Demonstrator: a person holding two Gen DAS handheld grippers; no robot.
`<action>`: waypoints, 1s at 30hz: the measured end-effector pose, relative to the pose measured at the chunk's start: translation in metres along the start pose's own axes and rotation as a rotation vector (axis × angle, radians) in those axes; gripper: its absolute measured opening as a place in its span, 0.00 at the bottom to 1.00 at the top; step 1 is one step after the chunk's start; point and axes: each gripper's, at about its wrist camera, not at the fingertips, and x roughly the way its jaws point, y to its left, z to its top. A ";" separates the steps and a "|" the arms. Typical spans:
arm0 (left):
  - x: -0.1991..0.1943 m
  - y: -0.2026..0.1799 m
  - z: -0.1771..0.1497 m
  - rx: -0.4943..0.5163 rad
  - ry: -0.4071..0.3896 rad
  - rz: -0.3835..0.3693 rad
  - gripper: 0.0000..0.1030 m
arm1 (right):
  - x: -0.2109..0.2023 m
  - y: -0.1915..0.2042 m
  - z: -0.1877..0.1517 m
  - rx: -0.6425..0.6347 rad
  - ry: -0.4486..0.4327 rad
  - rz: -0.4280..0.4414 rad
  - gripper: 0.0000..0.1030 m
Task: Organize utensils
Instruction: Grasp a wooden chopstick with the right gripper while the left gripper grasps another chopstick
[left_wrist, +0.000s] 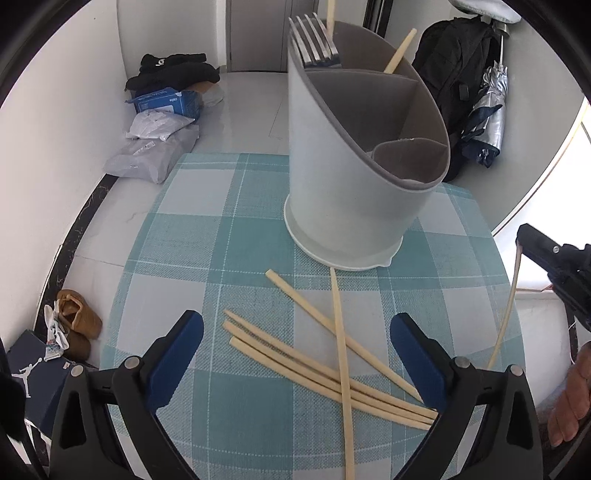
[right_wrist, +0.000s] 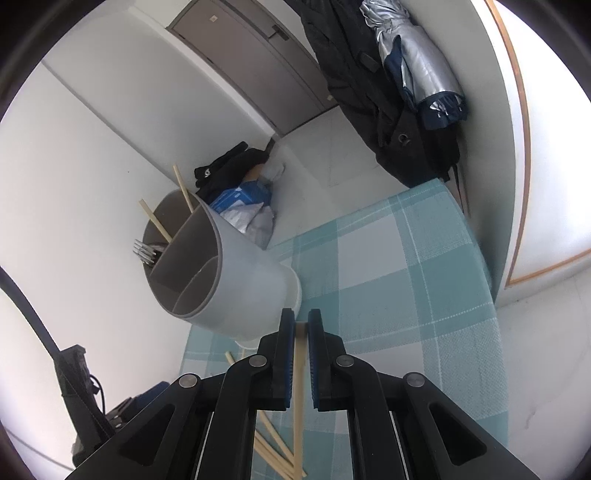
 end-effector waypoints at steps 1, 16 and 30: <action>0.004 -0.002 0.001 0.009 0.009 0.000 0.93 | -0.002 -0.001 0.003 0.004 -0.006 0.012 0.06; 0.036 -0.021 0.011 0.119 0.067 0.037 0.58 | -0.003 -0.009 0.017 0.023 -0.024 0.053 0.06; 0.043 -0.034 0.014 0.180 0.106 0.057 0.04 | -0.004 -0.012 0.018 0.032 -0.024 0.041 0.06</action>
